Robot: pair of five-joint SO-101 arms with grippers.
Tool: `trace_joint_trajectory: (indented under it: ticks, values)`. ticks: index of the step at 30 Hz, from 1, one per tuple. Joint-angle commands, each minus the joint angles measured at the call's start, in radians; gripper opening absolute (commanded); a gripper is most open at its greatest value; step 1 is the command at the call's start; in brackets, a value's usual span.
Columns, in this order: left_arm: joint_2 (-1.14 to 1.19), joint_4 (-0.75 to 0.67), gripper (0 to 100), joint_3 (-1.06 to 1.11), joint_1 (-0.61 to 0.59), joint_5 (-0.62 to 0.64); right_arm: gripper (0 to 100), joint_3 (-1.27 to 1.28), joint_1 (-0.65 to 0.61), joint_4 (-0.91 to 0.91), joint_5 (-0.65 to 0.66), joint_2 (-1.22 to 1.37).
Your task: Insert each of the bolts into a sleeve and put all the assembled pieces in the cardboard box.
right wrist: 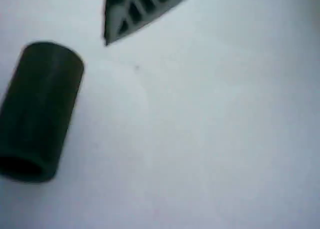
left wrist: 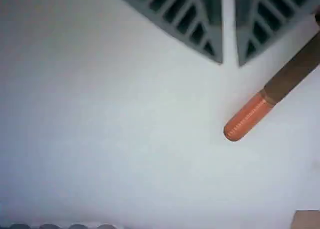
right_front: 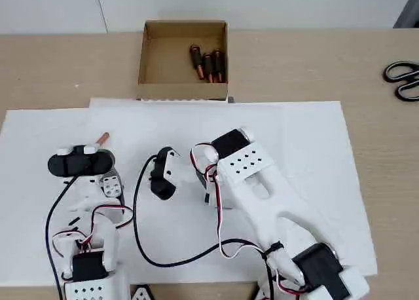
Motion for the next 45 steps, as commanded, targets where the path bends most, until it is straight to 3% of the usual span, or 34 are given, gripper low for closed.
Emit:
trace_joint_trajectory:
  ticks: [1,15,28,42,45]
  values:
    - [-0.005,-0.021,1,-0.004,-0.002,0.006,14.7,-0.005,-0.004,-0.025,0.008,-0.019]
    - [-0.005,-0.021,1,-0.004,-0.002,0.006,14.7,-0.008,-0.033,-0.077,0.002,0.104]
    - [-0.005,-0.021,1,-0.004,-0.002,0.006,14.7,-0.005,-0.058,-0.136,-0.121,0.176]
    - [-0.005,-0.021,1,-0.004,-0.002,0.006,14.3,-0.005,-0.051,-0.191,-0.163,0.308]
    - [-0.005,-0.021,1,-0.004,-0.002,0.006,10.1,-0.006,-0.051,-0.199,-0.163,0.338]
